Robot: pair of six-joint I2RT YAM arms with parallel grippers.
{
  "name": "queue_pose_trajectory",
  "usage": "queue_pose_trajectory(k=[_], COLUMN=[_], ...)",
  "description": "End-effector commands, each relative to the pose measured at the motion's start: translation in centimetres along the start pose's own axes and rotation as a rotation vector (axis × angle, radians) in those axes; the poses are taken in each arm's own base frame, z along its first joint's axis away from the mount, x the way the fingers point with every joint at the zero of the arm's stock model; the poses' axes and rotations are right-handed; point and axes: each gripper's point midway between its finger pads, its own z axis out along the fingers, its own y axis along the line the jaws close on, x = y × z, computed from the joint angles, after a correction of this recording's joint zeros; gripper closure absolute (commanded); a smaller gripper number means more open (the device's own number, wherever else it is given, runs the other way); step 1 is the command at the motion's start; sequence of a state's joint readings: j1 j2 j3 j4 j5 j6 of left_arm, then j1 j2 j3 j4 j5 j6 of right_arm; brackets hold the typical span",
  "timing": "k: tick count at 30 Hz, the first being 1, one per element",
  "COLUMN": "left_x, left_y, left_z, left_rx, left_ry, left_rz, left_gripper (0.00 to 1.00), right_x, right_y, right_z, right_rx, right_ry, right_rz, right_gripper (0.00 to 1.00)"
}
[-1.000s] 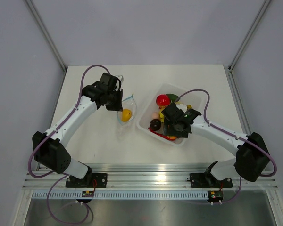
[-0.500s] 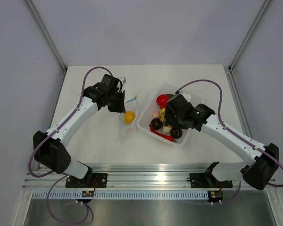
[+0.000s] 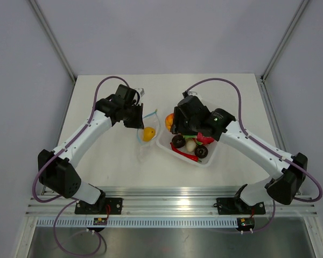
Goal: Place the food in the zip-top bag and seal the zipper
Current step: Place the fake vegetable in the zipper food storage bag.
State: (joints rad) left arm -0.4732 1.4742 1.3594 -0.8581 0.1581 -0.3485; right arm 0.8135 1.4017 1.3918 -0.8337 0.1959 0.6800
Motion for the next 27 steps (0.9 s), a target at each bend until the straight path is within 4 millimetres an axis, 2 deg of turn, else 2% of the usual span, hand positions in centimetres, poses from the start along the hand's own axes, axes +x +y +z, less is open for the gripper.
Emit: queue_pose_trajectory(k=[1,9,13,18,27], left_x=[-2.0,-2.0,-2.1,-2.1,-2.5], left_y=[-1.4,-1.6,-1.7,-1.8,-2.1], left_z=[-0.9,-1.0,-1.0,-1.2,-1.8], left_rx=[0.053,0.066,0.07,0.073,0.084], left_ry=[-0.074,-0.077,-0.079,-0.084,-0.098], left_rz=[0.006,0.007,0.006,0.007,0.007], left_gripper=[1.0,1.0,1.0,1.0,1.0], right_x=[-2.1,-2.2,-1.6,0.3,2.6], right_y=[4.3,9.3,10.7,10.5,9.0], right_z=[-0.2,1.1,1.9,3.4,4.4], right_rx=[-0.125,-0.216,-0.244,-0.234,-0.199], right_ry=[-0.049,-0.024,-0.002,0.066,0.14], right_rz=[-0.035,-0.093,-0.107,-0.122,-0.143], right_gripper=[0.56,0.55,0.54,0.54,0.54])
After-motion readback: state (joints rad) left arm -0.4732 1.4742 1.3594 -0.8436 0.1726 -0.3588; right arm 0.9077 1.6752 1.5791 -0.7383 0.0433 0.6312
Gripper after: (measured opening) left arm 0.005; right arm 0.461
